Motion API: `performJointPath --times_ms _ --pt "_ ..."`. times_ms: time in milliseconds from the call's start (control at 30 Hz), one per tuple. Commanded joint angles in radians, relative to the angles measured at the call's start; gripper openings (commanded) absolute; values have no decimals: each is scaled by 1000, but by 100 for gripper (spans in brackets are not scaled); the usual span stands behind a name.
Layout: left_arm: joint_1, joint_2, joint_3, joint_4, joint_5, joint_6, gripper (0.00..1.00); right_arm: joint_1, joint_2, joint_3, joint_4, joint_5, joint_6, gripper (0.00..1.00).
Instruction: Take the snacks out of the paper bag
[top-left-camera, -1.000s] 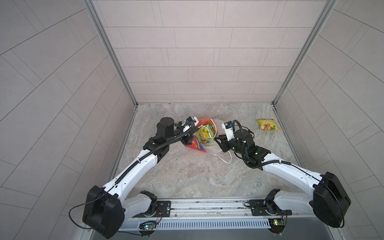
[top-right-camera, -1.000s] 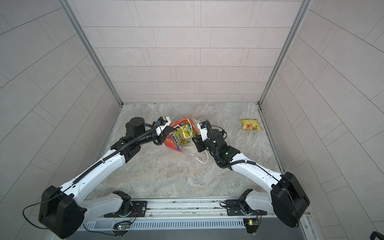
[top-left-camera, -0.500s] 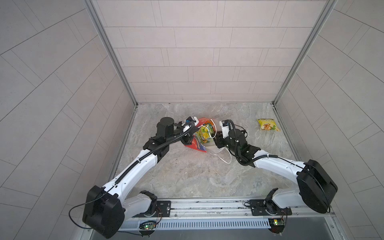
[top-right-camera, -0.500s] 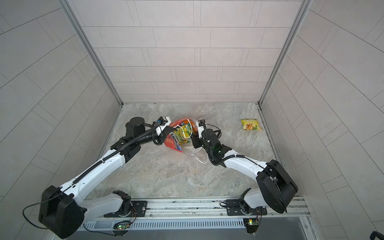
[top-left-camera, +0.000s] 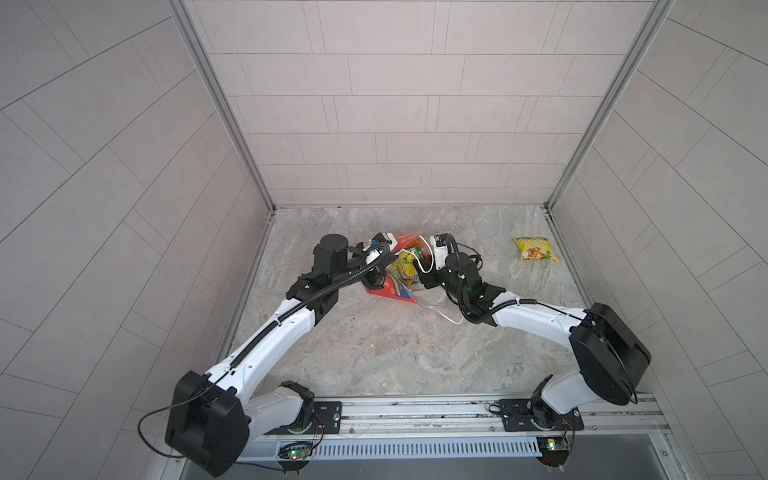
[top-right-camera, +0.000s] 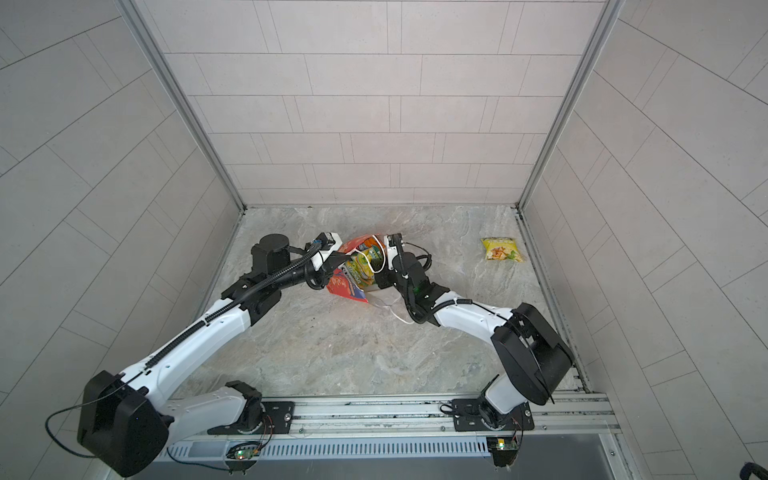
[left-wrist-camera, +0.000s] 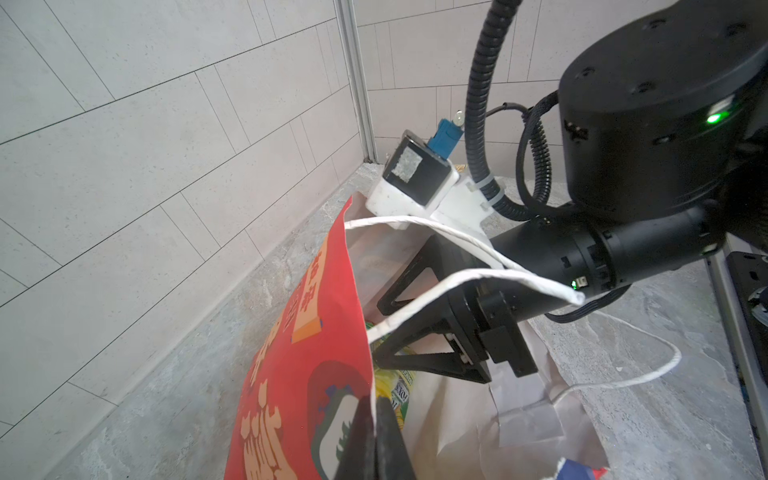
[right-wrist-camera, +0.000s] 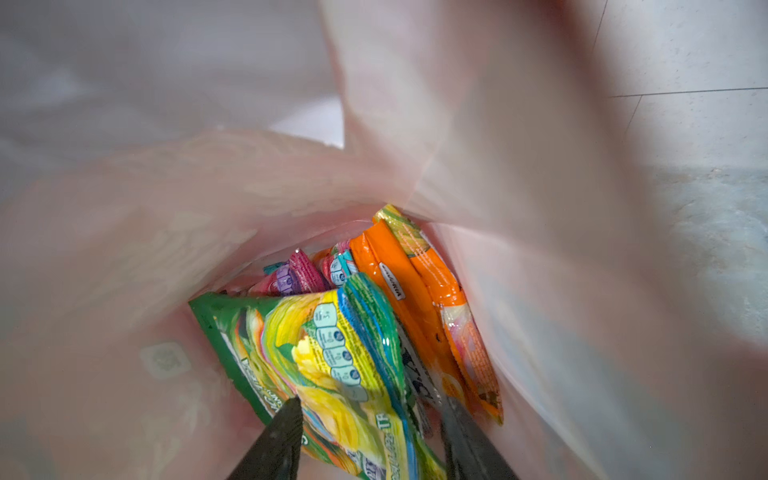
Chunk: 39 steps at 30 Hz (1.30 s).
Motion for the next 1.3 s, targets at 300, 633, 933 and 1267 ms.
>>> performJointPath --times_ms 300,633,933,1267 --pt "-7 -8 31 43 22 5 0 10 16 -25 93 -18 2 55" --pt "-8 14 46 63 -23 -34 0 68 -221 -182 72 -13 -144 54" --pt "-7 18 43 68 -22 -36 0 90 -105 -125 78 -45 -69 43" --pt "-8 12 39 66 -21 -31 0 47 -23 -29 96 -61 20 44"
